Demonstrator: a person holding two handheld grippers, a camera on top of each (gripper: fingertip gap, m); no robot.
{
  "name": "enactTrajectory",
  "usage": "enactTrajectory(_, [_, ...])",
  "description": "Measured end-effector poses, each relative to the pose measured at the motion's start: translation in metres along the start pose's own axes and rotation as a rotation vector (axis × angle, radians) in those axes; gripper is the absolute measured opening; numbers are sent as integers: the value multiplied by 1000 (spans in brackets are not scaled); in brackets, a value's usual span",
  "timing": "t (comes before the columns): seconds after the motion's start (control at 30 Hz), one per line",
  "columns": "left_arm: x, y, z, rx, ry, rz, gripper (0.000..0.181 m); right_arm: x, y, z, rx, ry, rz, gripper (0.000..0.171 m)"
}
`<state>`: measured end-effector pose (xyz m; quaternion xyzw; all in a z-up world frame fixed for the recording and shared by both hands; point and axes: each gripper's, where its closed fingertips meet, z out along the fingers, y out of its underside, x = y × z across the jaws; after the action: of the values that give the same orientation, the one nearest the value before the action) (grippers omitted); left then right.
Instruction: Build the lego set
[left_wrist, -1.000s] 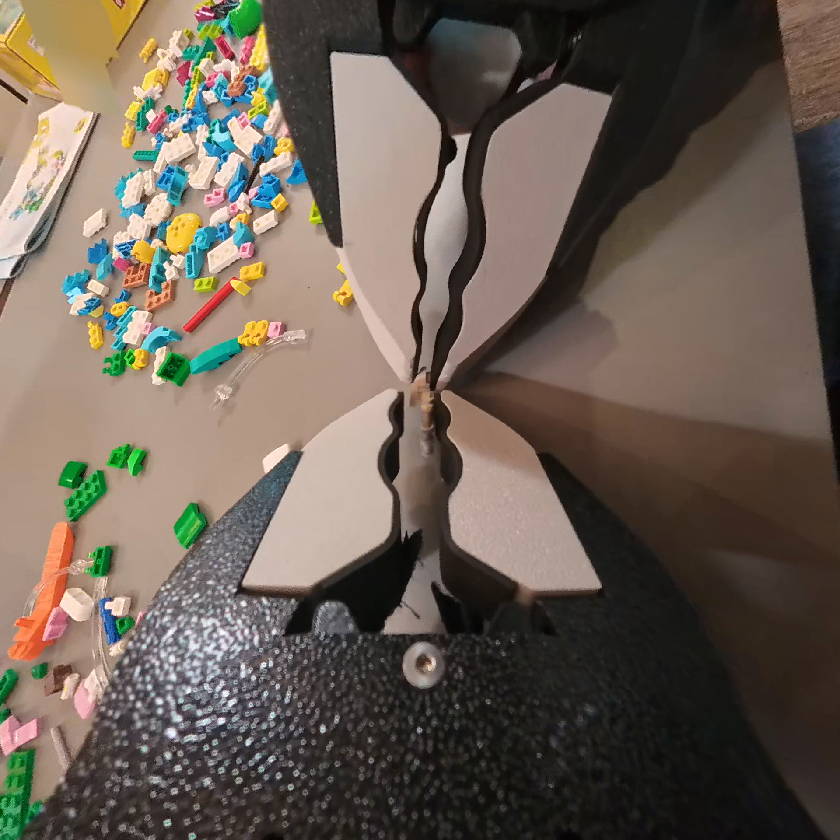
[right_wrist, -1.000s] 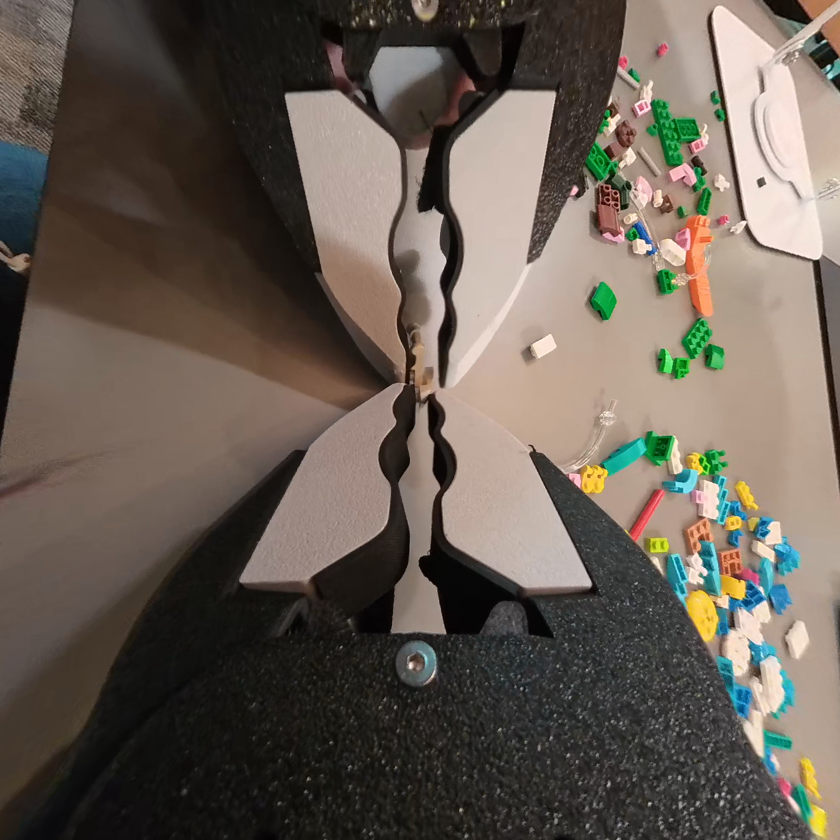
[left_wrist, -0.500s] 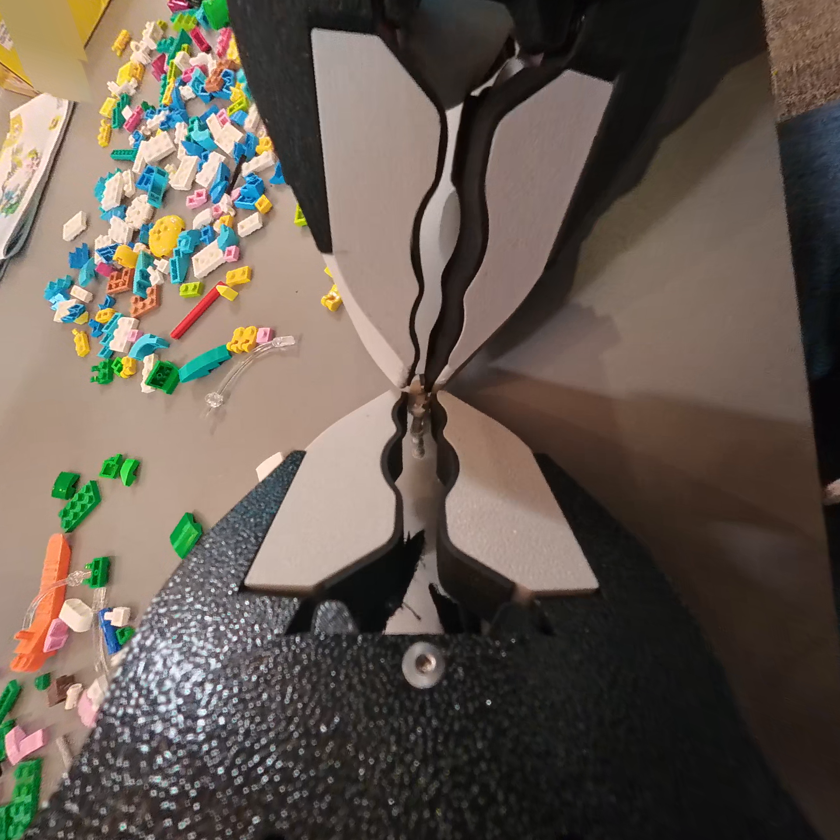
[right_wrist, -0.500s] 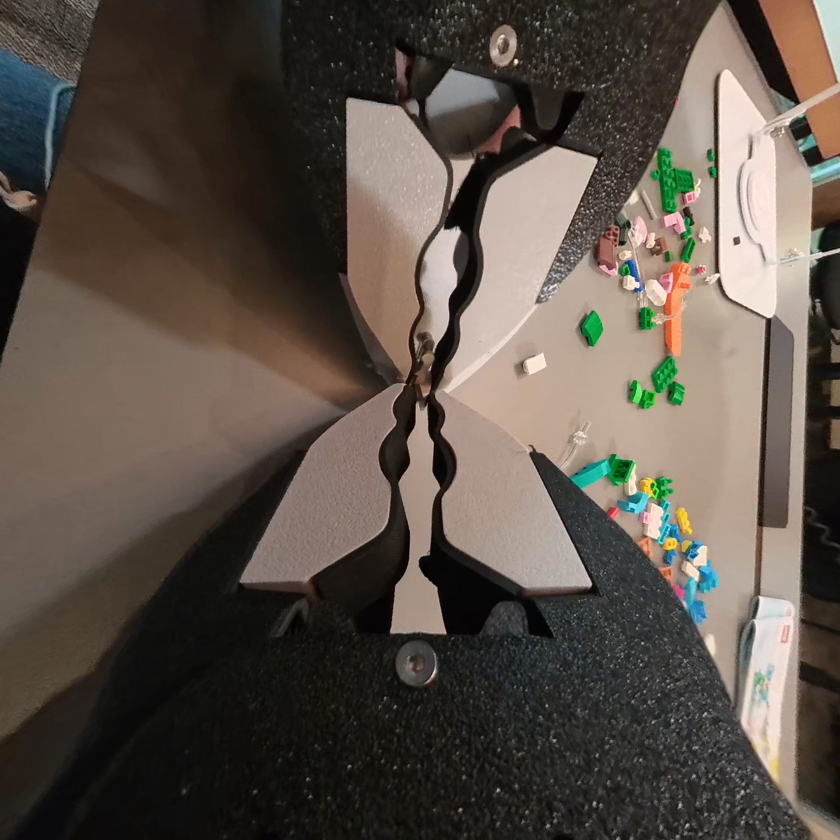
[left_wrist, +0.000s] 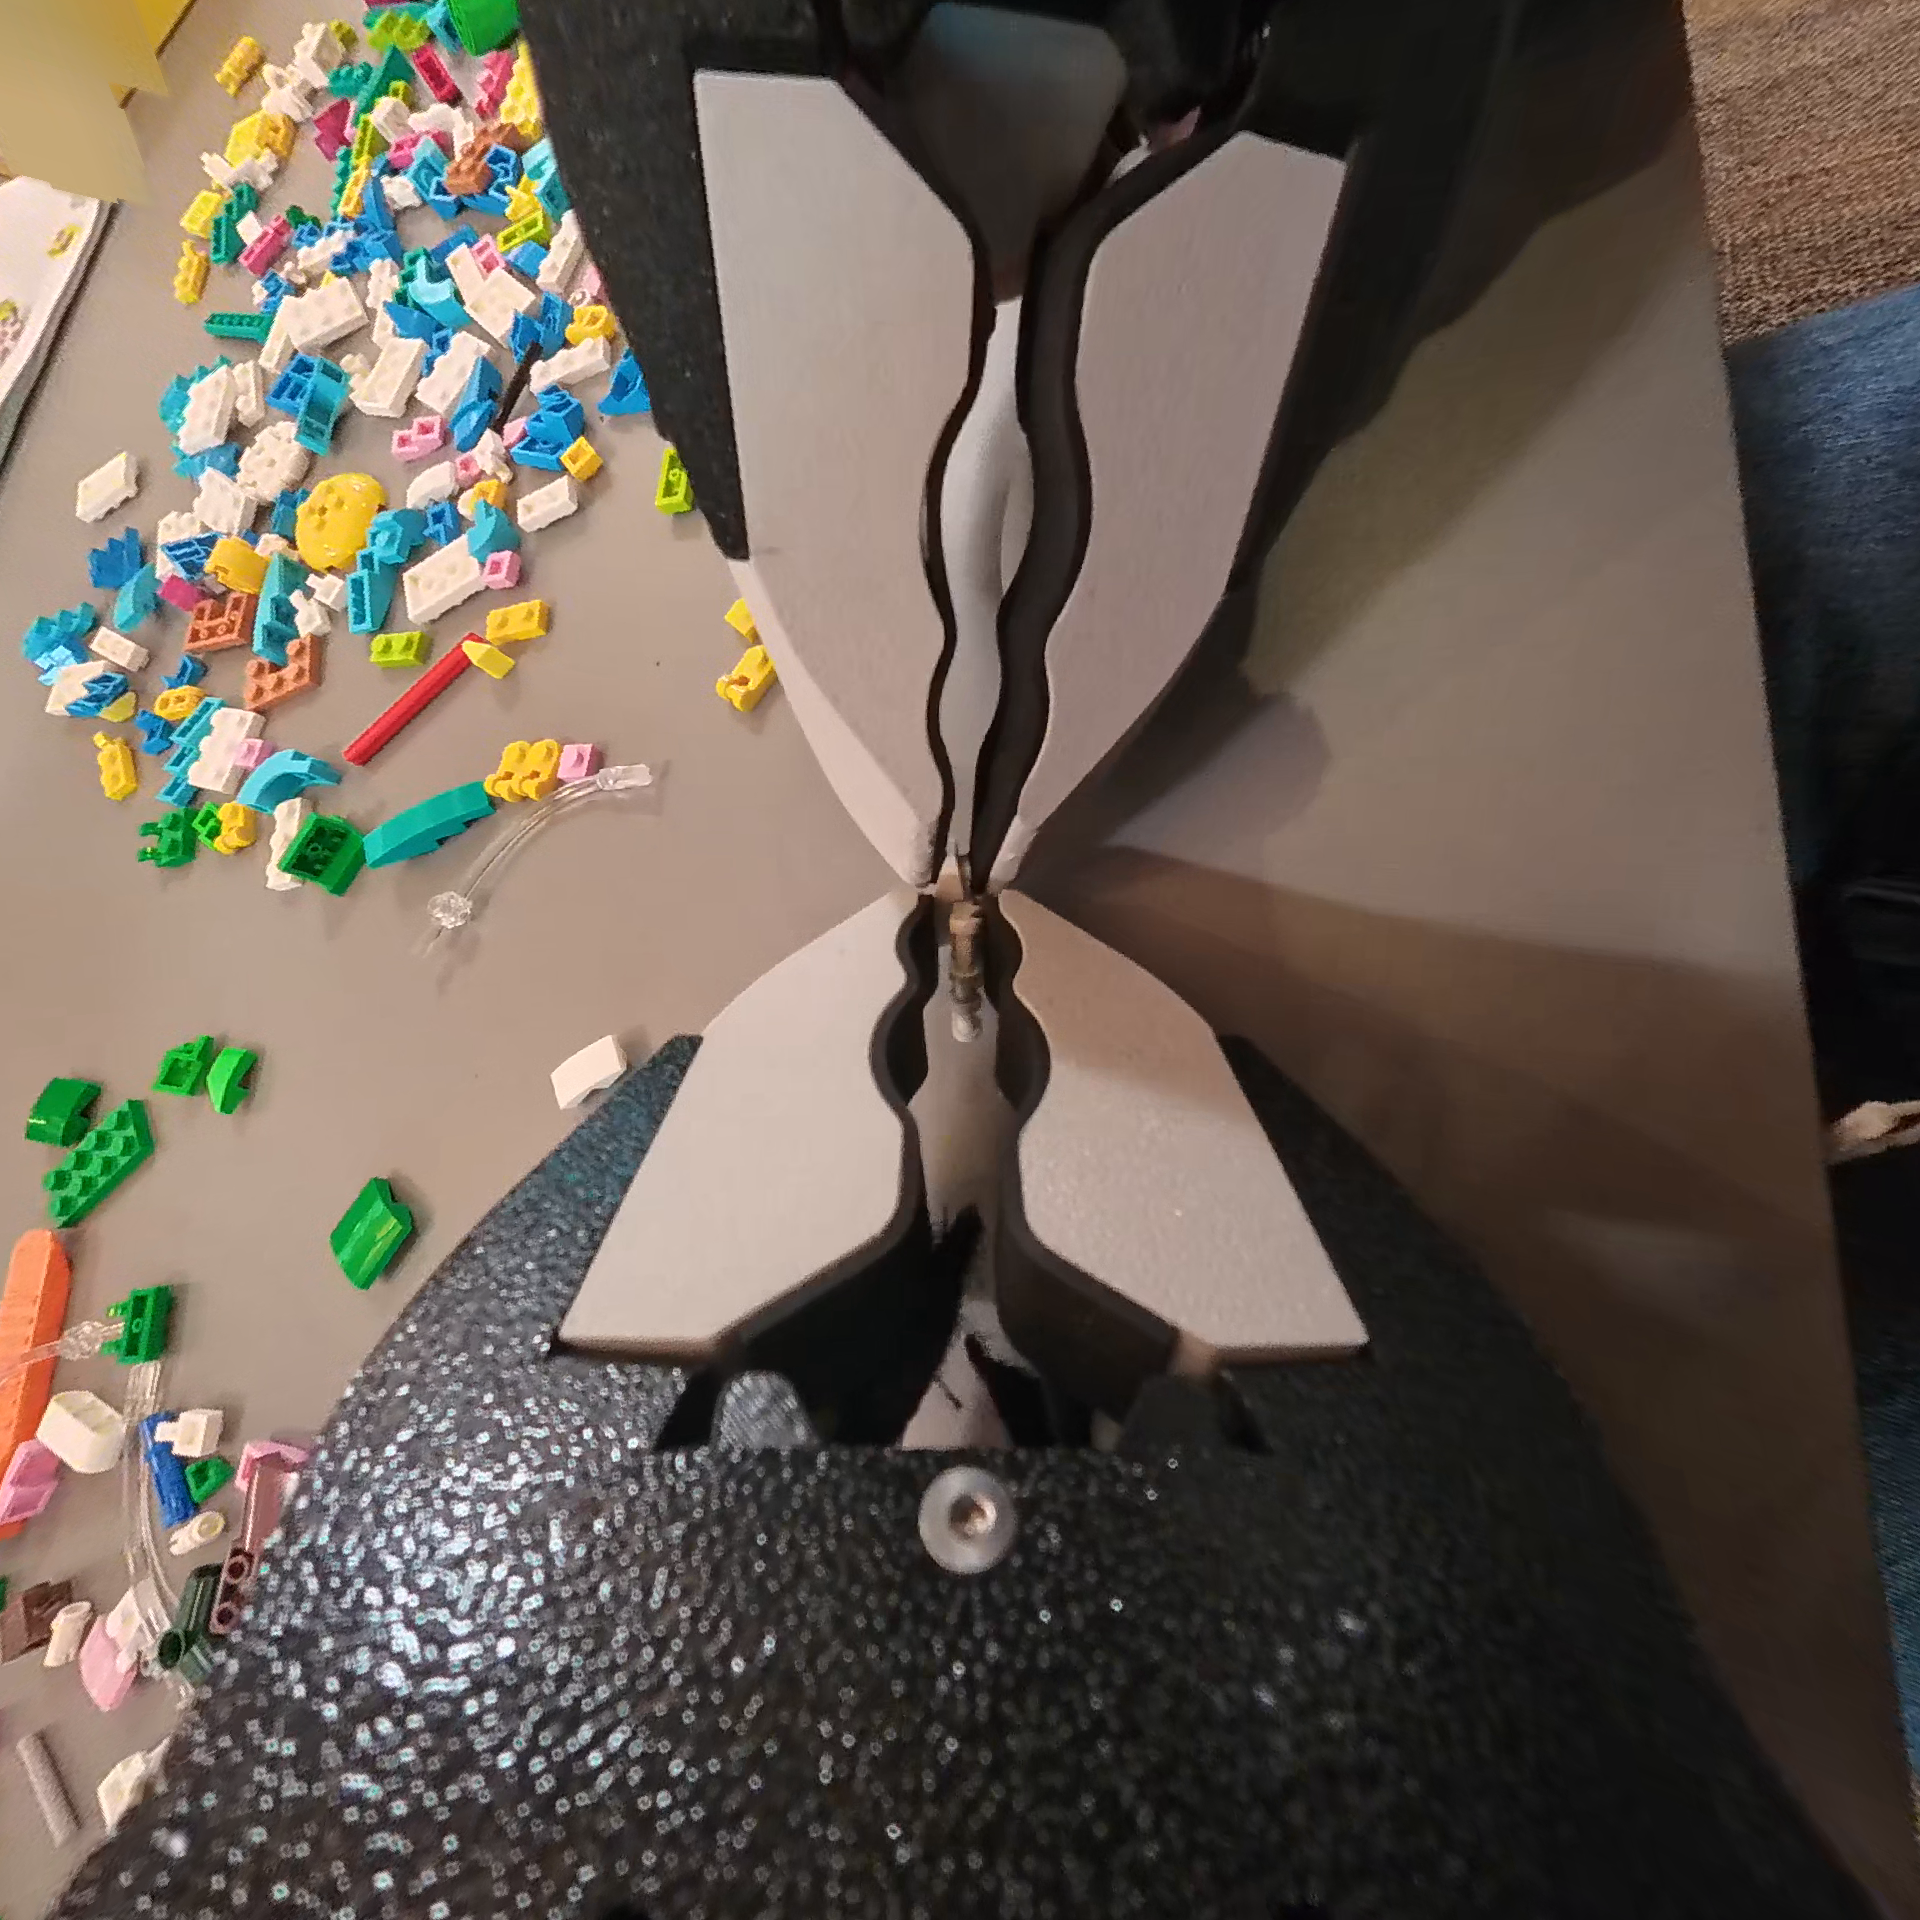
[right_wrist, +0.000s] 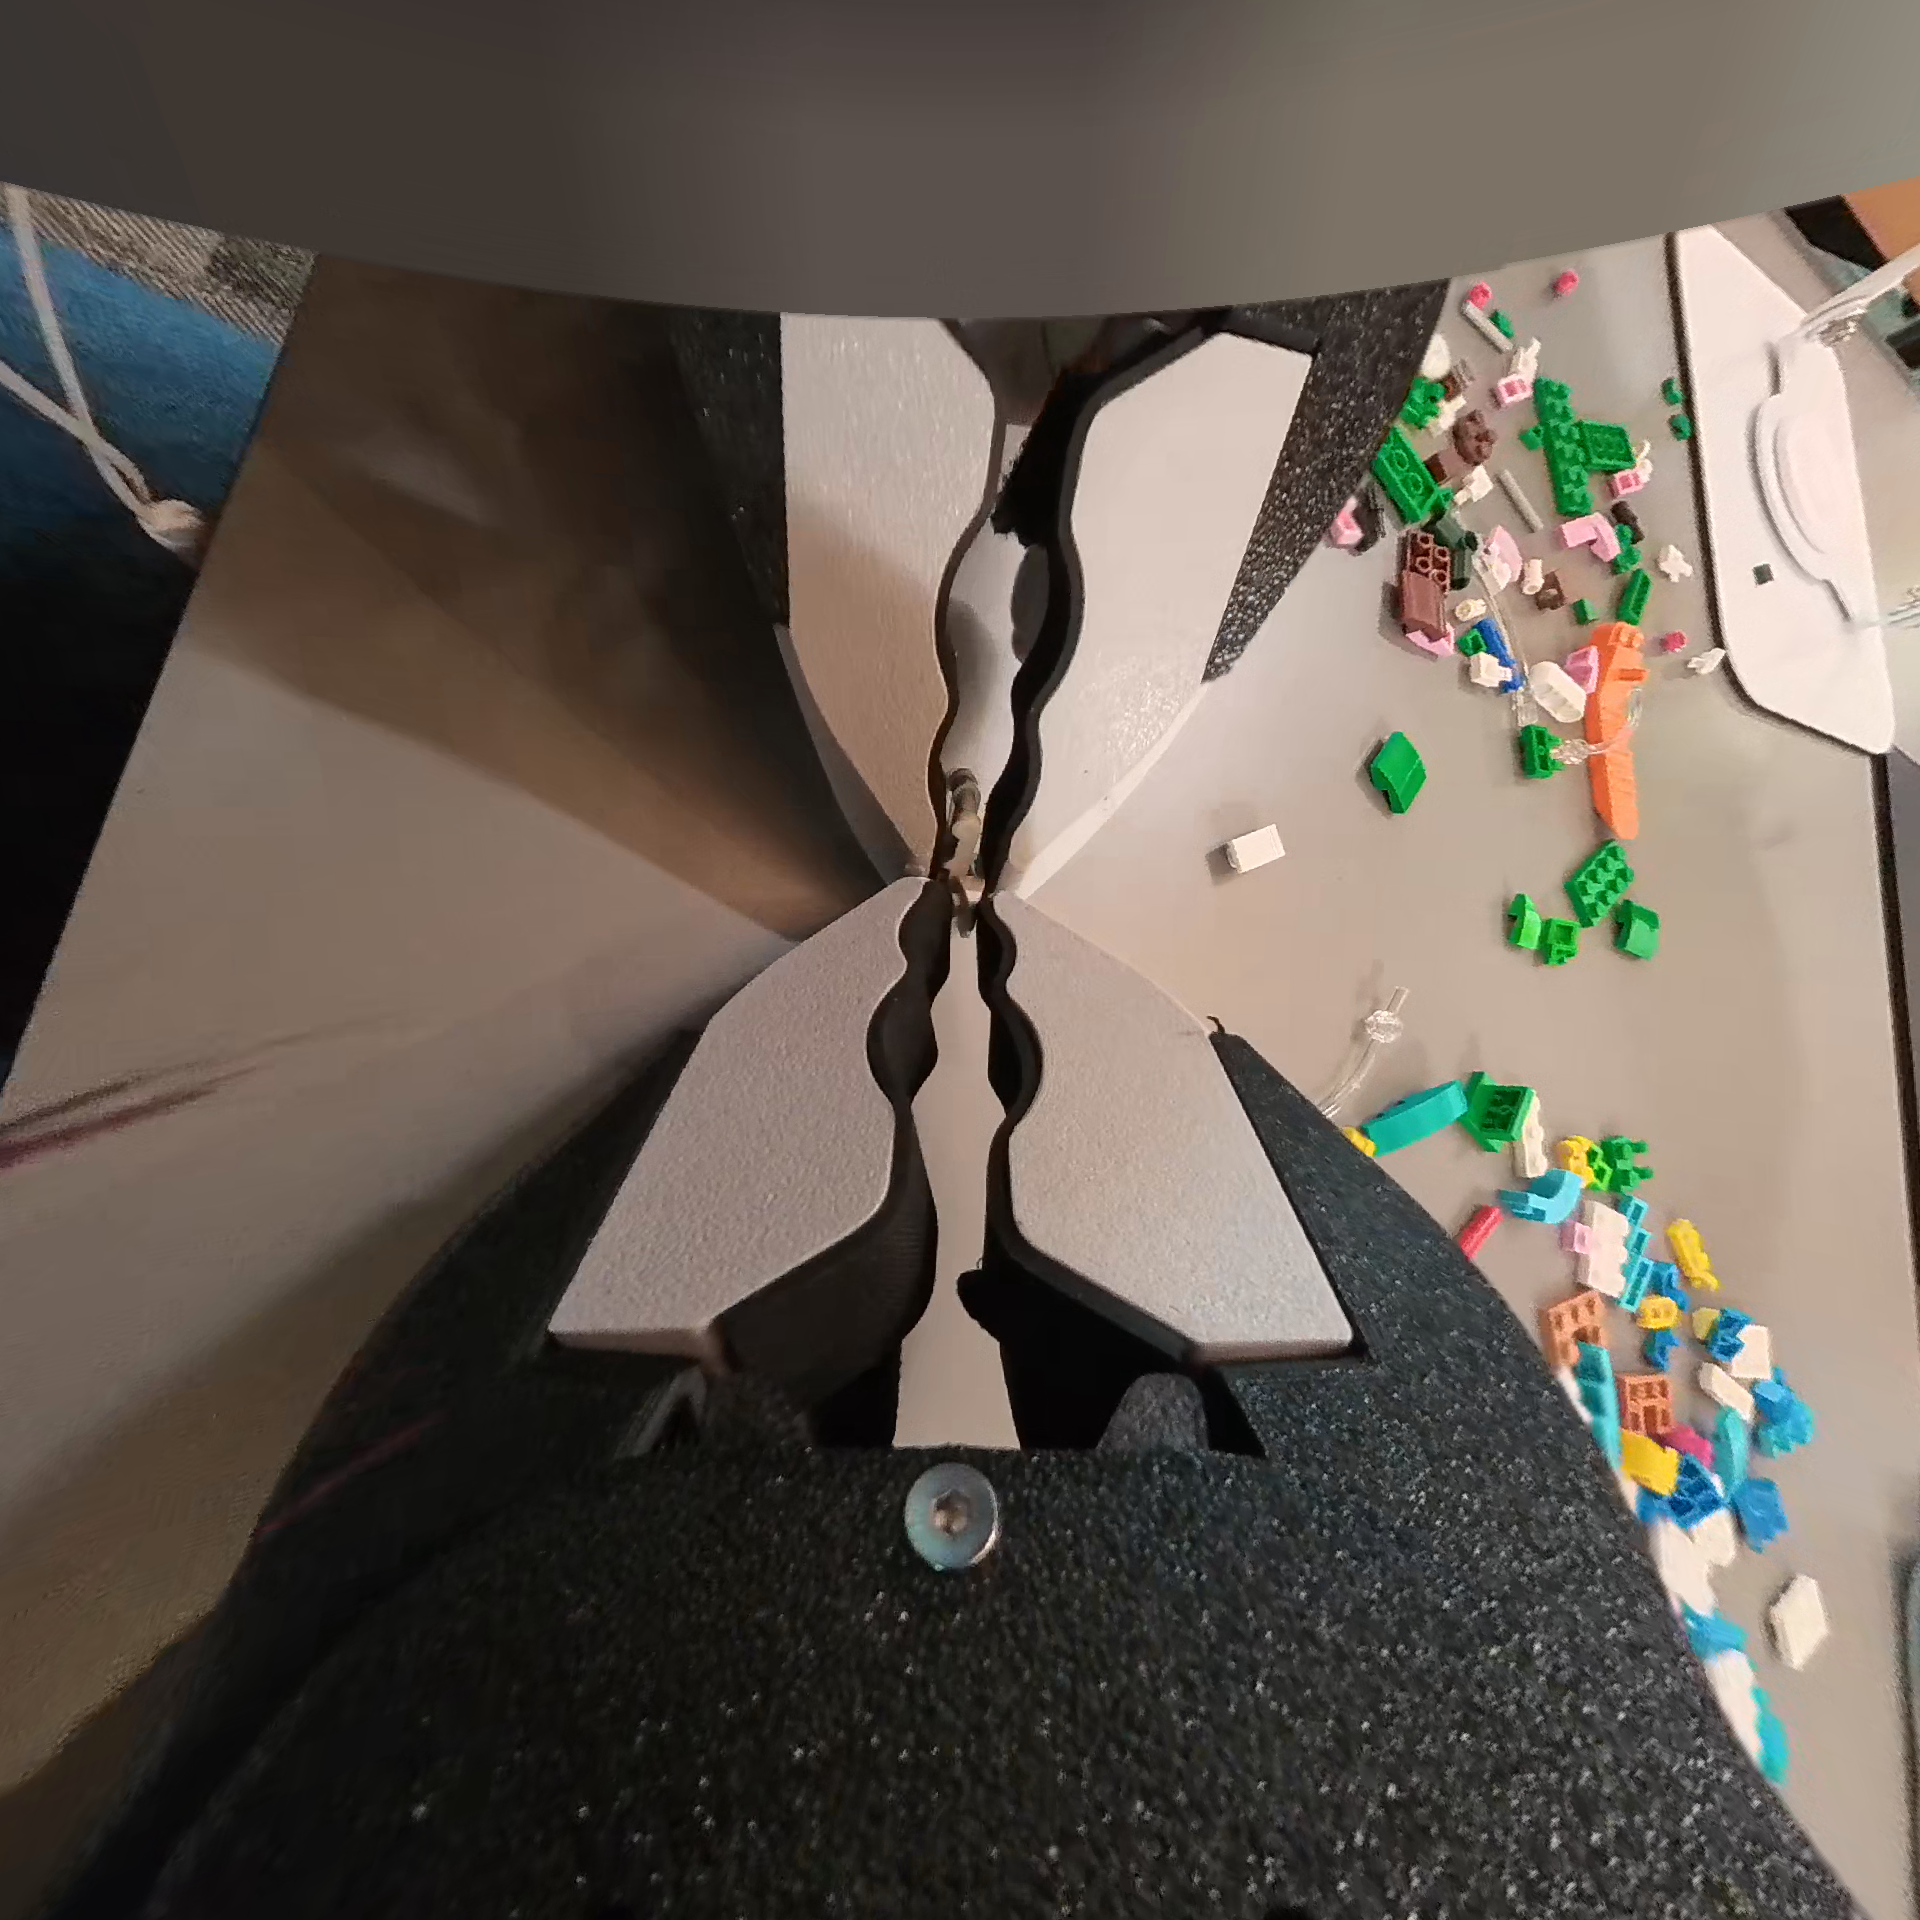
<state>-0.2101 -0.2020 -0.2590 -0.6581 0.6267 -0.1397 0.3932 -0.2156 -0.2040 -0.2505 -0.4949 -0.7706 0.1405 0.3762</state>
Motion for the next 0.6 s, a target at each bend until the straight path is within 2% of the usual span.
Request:
enactTrajectory(0.3, [5,0,-1,16,59,-18,8,-4,-2,0,80,-36,25,5])
enactTrajectory(0.53, [-6,0,-2,43,-34,14,8,2,-2,1,118,1,43,6])
enactTrajectory(0.6, [-18,-8,-8,96,-76,-5,8,16,-5,-3,156,55,78,12])
